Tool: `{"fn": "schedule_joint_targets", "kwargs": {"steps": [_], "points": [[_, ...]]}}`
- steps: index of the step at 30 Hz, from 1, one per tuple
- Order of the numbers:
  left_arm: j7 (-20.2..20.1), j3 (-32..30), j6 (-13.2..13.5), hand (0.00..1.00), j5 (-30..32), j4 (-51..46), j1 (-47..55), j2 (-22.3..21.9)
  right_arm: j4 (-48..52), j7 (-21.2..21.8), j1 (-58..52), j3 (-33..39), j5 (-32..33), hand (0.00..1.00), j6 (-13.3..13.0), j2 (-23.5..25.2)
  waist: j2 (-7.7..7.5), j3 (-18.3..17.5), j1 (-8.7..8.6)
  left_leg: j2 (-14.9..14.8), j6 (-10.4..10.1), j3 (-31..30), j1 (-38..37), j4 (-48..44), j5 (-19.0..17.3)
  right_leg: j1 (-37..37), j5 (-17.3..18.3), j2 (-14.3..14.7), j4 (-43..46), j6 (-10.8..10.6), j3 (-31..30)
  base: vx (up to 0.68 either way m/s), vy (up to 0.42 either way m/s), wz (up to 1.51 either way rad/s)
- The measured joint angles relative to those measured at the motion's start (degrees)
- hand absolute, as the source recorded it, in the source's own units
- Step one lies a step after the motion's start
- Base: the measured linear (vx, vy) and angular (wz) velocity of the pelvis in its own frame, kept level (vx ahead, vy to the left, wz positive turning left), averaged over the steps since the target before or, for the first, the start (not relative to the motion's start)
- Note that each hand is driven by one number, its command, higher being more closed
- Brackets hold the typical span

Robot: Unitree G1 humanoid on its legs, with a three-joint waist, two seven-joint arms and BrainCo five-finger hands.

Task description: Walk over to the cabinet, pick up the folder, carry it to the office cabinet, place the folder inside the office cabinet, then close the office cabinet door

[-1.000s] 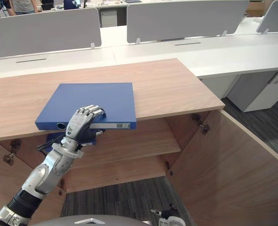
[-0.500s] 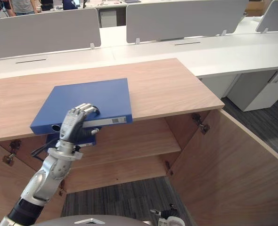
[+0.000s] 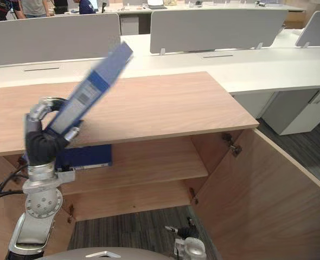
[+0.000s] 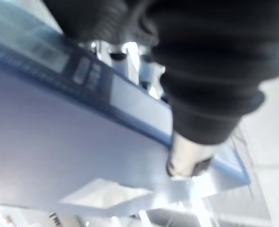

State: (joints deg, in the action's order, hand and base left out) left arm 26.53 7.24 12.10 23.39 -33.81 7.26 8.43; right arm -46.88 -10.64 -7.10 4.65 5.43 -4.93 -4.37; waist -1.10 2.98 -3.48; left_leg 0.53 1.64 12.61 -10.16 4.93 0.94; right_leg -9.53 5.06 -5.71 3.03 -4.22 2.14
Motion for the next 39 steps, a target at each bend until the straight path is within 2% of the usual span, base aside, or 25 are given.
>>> {"fn": "schedule_joint_targets", "kwargs": {"steps": [6, 11, 18, 22, 26, 30, 34, 39], "points": [[2.27, -3.81, 0.67, 1.00, -5.87, -3.99, 1.22, -1.45, 6.86, -0.50, -0.55, 0.00, 2.16, 0.00, -1.14, 1.80, -0.10, 0.05, 0.25, 0.03, 0.14, -0.19, 0.19, 0.01, 0.46, 0.38, 0.02, -0.02, 0.43, -0.15, 0.12, -0.04, -0.011, 0.02], [2.53, -3.94, 2.23, 1.00, -14.80, -4.88, 1.56, -4.61, 13.54, -0.91, -0.77, 0.12, 4.42, 0.00, -1.60, 2.48, -0.16, 0.08, 0.18, 0.06, 0.20, -0.13, 0.43, 0.00, 0.61, 0.77, -0.10, -0.09, 0.45, -0.41, 0.00, -0.03, -0.002, 0.00], [-3.82, -2.79, 5.52, 1.00, -27.99, -8.85, 3.27, -5.26, 29.92, -2.54, -1.51, 0.60, 5.72, 0.00, -4.12, 4.52, -0.23, 0.12, 0.21, 0.06, 0.22, 0.05, 0.42, -0.34, 0.62, 0.78, -0.29, -0.07, 0.18, -0.50, -0.20, 0.00, 0.000, 0.00], [-6.62, -2.64, 6.43, 1.00, -32.12, -10.65, 3.66, -5.68, 38.29, -2.58, -1.62, 1.15, 5.74, 0.00, -6.34, 5.84, -0.26, 0.13, 0.17, 0.06, 0.21, 0.13, 0.42, -0.34, 0.61, 0.77, -0.34, -0.05, 0.14, -0.51, -0.28, 0.00, 0.000, 0.00], [-8.48, -2.60, 6.78, 1.00, -34.51, -10.67, 3.87, -6.87, 45.04, -2.52, -1.92, 1.15, 5.74, 0.00, -7.20, 6.32, -0.25, 0.15, 0.13, 0.05, 0.13, 0.30, 0.31, -0.34, 0.54, 0.77, -0.35, -0.04, 0.08, -0.52, -0.52, 0.00, 0.000, -0.01], [-9.54, -2.59, 7.01, 1.00, -34.54, -10.67, 5.77, -7.00, 54.89, -2.35, -4.56, 1.00, 5.73, 0.00, -9.02, 7.15, -0.18, 0.19, 0.08, 0.03, 0.04, 0.70, 0.17, -0.34, 0.44, 0.85, -0.35, -0.02, 0.07, -0.53, -0.94, 0.00, 0.000, -0.05], [-10.00, -2.52, 7.01, 1.00, -34.45, -10.67, 6.52, -7.22, 60.51, -2.11, -5.64, 0.67, 5.73, 0.00, -10.45, 7.19, -0.05, 0.38, -0.02, 0.05, -0.28, 1.46, 0.18, -0.34, 0.15, 1.26, -0.45, -0.04, 0.07, -0.65, -1.51, -0.01, 0.001, -0.10], [-9.78, -2.54, 7.01, 1.00, -30.95, -10.47, 6.54, -7.26, 66.02, -1.59, -6.13, -0.11, 5.76, 0.00, -12.50, 7.17, -0.14, 0.55, -0.26, 0.10, -0.27, 1.58, 0.25, -0.34, 0.15, 1.43, -0.47, -0.04, 0.06, -0.68, -1.58, 0.00, -0.001, -0.01]]}}
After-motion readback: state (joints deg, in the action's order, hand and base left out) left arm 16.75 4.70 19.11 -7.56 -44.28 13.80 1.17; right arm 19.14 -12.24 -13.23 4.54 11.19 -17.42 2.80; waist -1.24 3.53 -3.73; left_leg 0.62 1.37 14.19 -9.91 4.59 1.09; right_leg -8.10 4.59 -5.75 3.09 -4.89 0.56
